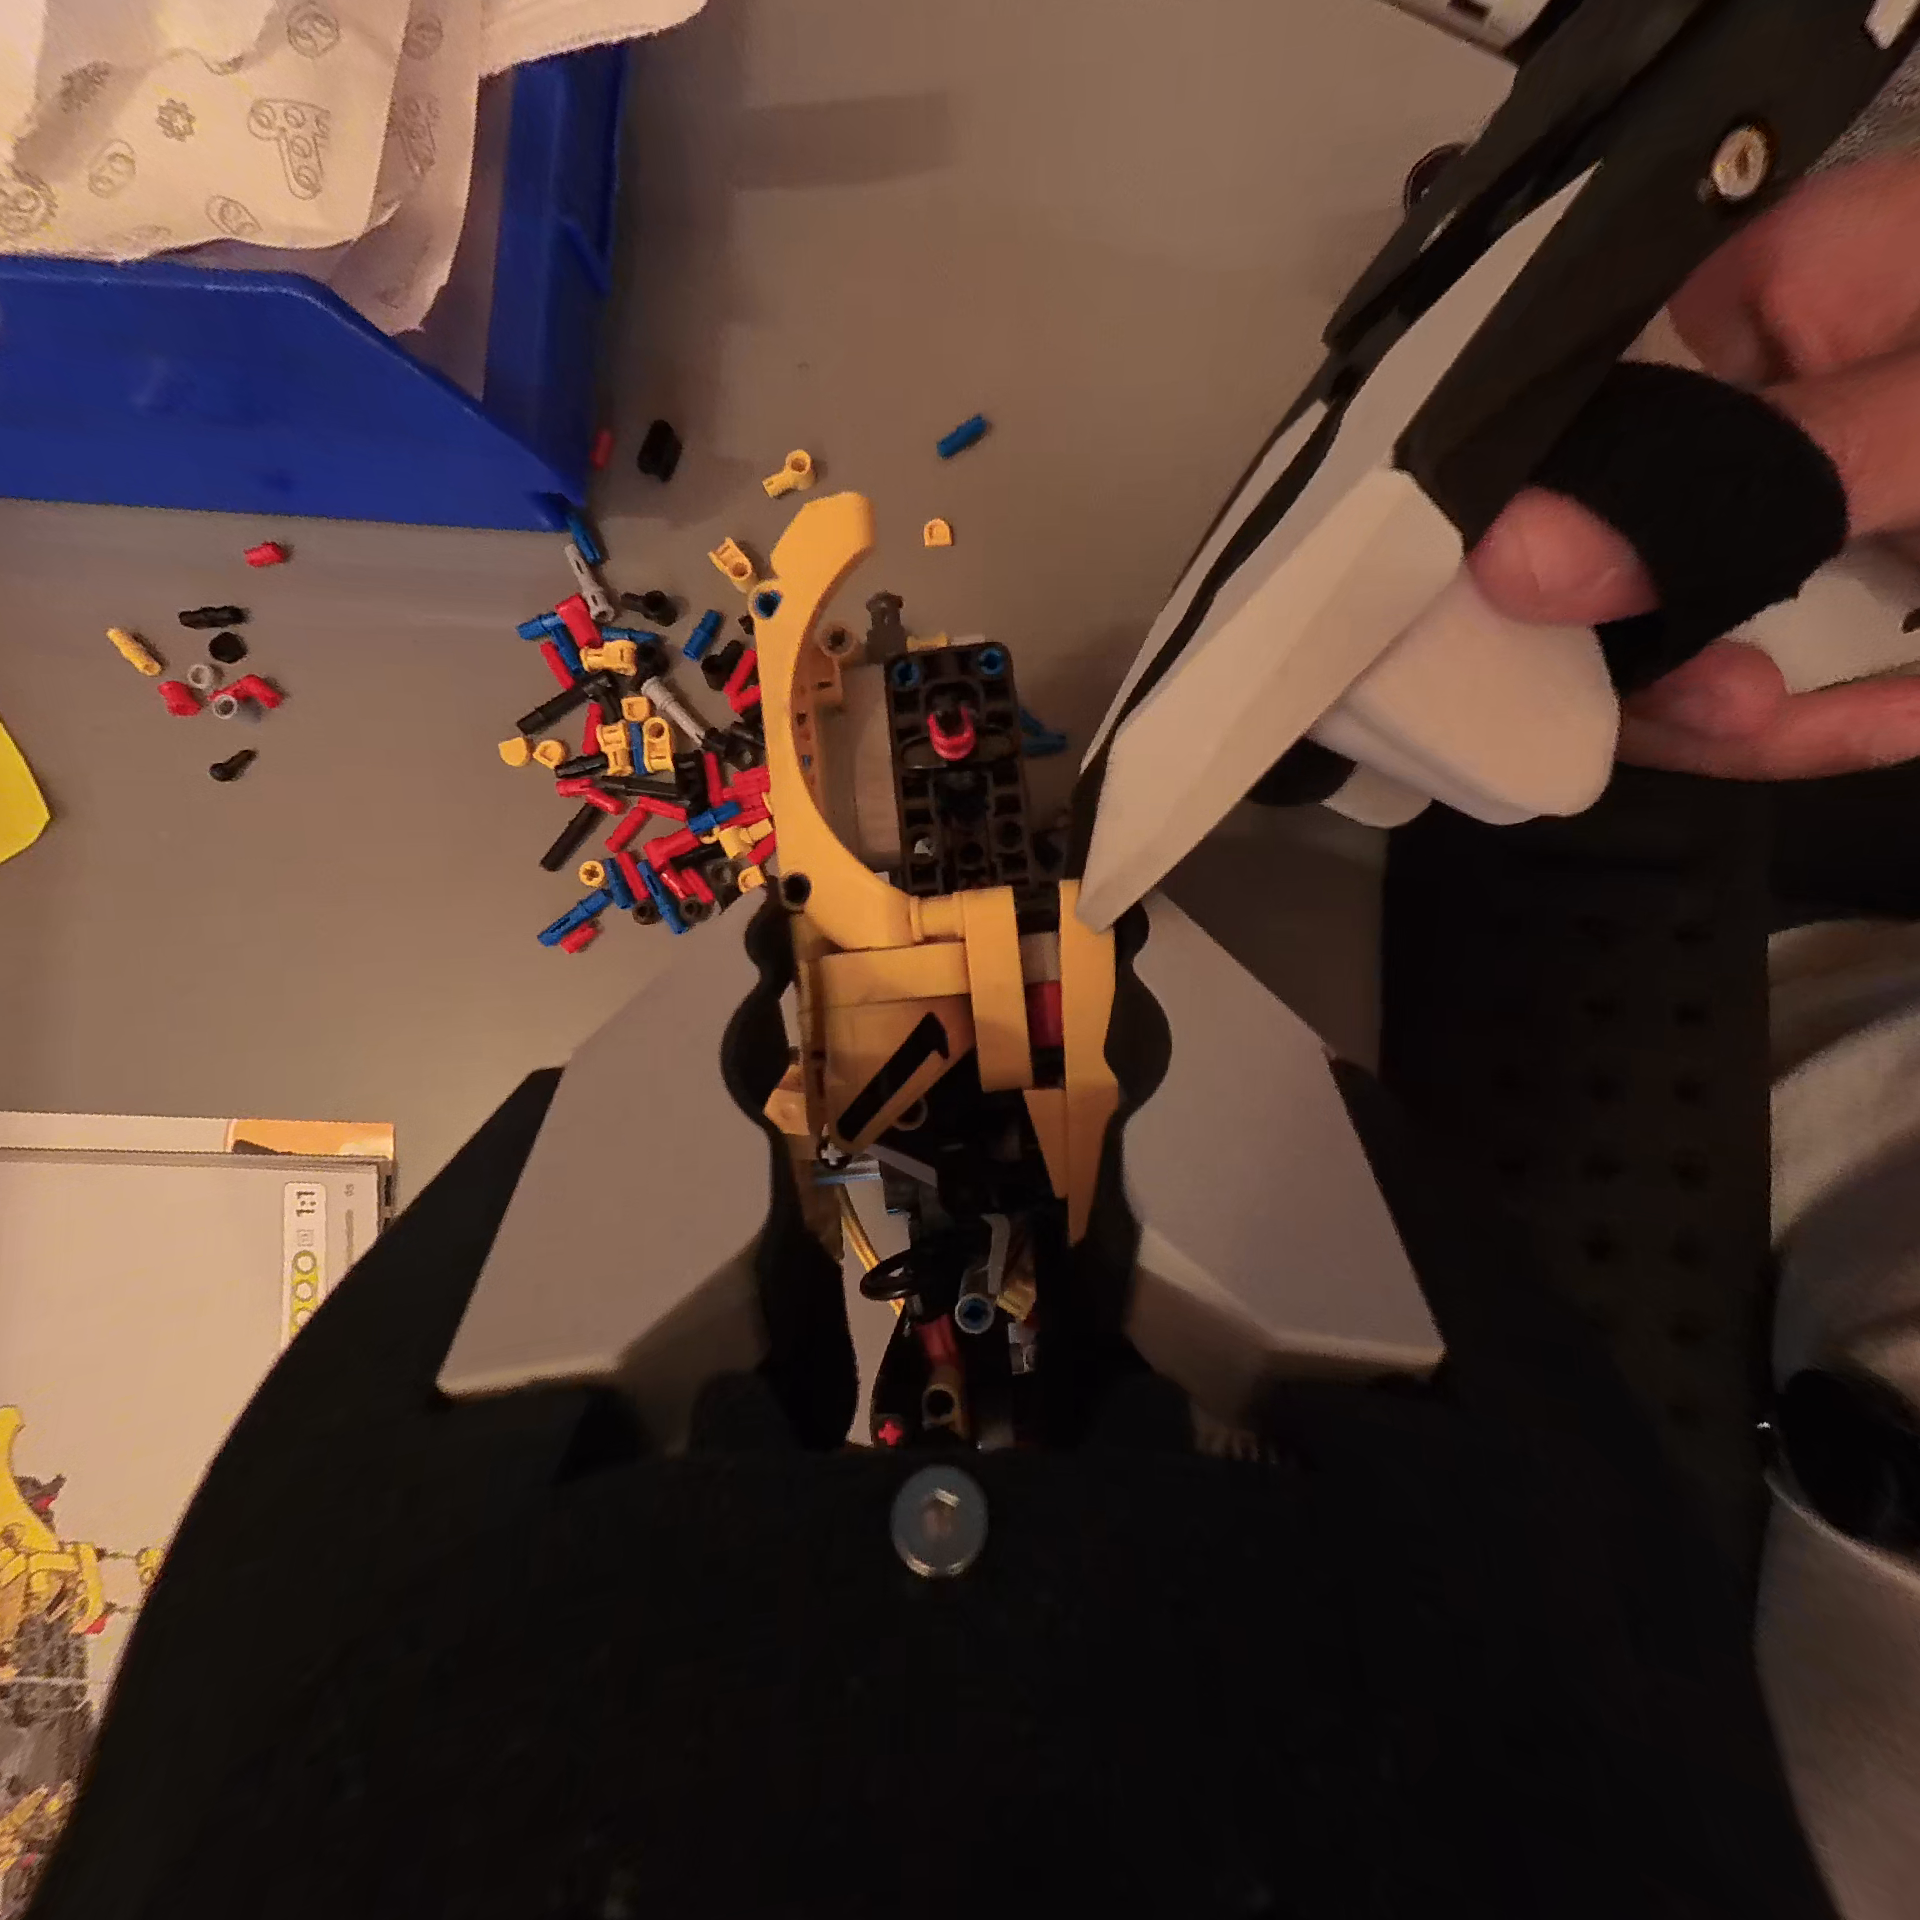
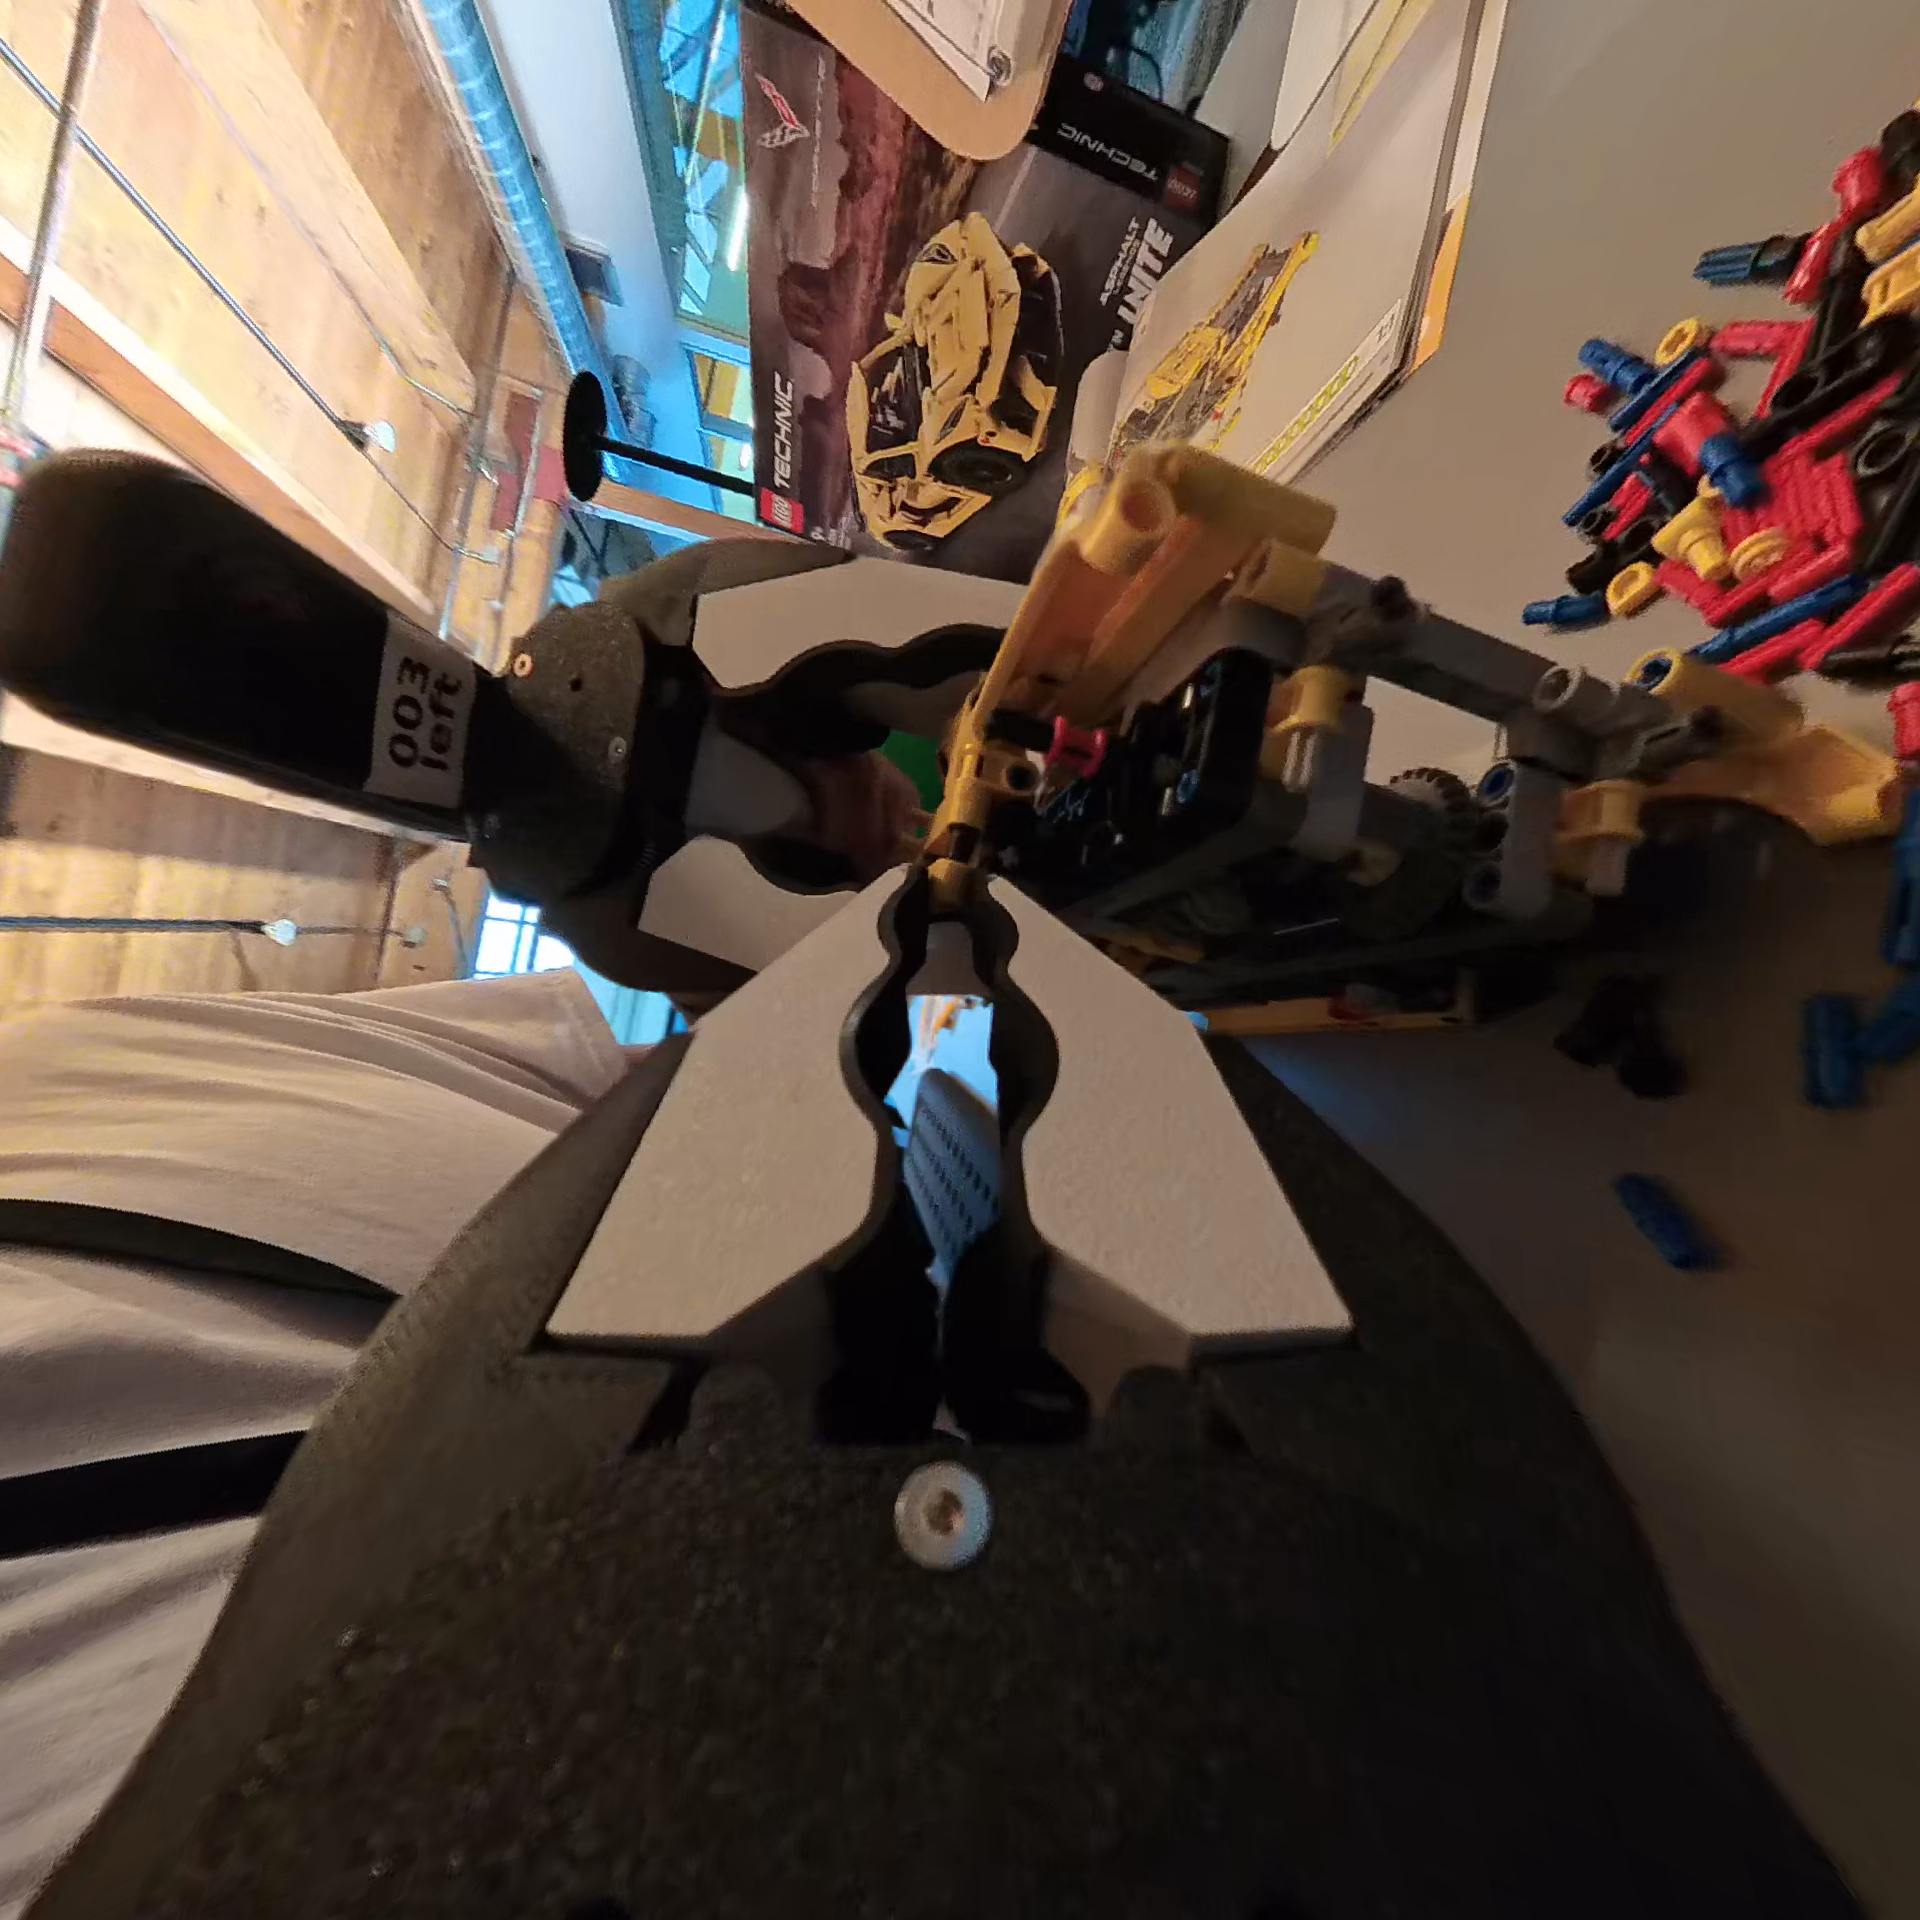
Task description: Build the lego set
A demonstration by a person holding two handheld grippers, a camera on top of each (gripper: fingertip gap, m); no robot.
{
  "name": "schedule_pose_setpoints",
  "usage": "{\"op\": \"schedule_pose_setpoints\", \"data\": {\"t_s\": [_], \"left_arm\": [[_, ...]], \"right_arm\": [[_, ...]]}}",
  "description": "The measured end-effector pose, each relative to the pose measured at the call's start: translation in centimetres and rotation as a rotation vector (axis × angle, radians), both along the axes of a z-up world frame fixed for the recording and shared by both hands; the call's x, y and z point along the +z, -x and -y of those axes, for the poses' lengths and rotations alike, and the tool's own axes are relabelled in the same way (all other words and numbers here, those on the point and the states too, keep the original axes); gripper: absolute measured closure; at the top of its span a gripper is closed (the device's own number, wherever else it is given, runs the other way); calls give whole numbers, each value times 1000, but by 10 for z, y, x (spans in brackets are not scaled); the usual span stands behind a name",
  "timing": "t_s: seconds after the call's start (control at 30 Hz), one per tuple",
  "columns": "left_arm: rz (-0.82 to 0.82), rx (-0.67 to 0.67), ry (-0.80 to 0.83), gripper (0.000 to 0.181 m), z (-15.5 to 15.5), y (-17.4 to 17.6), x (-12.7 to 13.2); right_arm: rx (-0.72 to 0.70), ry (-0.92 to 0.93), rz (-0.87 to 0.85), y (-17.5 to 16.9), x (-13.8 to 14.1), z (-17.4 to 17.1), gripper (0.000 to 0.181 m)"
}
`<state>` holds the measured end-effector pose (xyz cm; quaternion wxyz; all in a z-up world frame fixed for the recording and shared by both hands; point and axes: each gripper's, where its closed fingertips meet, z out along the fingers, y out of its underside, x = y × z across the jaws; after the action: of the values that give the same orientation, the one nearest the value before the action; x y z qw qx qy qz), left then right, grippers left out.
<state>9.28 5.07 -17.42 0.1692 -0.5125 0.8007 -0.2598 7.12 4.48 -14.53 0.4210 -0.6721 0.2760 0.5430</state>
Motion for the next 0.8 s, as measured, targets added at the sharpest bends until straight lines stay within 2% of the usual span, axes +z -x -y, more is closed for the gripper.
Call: {"op": "schedule_pose_setpoints", "data": {"t_s": [0.23,0.27,0.3,0.4,0.43,0.5,0.6,0.67,0.73,0.8], "left_arm": [[2,11,-29,121,0,-2,-1],[5,17,-32,121,0,-2,-1],[9,28,-32,121,-1,-3,-1],[13,58,-19,121,-3,-5,-1],[14,72,-14,121,-4,-6,0],[17,104,2,120,-6,-7,0],[8,133,25,117,-8,-7,0],[-26,104,118,100,-3,-2,3],[-61,68,259,99,-1,3,12],[-27,-28,339,103,-9,4,21]], "right_arm": [[-12,-53,-334,-4,1,2,177],[-17,-50,-310,-4,0,2,177],[-43,-35,-208,-5,0,1,177],[-82,61,245,-7,-1,-3,176],[-92,73,303,-8,-1,-4,176],[-100,57,285,-10,-1,-5,176],[-42,-5,117,-10,0,-7,176],[38,-29,88,-8,0,-8,176],[124,-51,111,-10,0,-9,177],[193,-61,115,-14,-1,-10,176]]}}
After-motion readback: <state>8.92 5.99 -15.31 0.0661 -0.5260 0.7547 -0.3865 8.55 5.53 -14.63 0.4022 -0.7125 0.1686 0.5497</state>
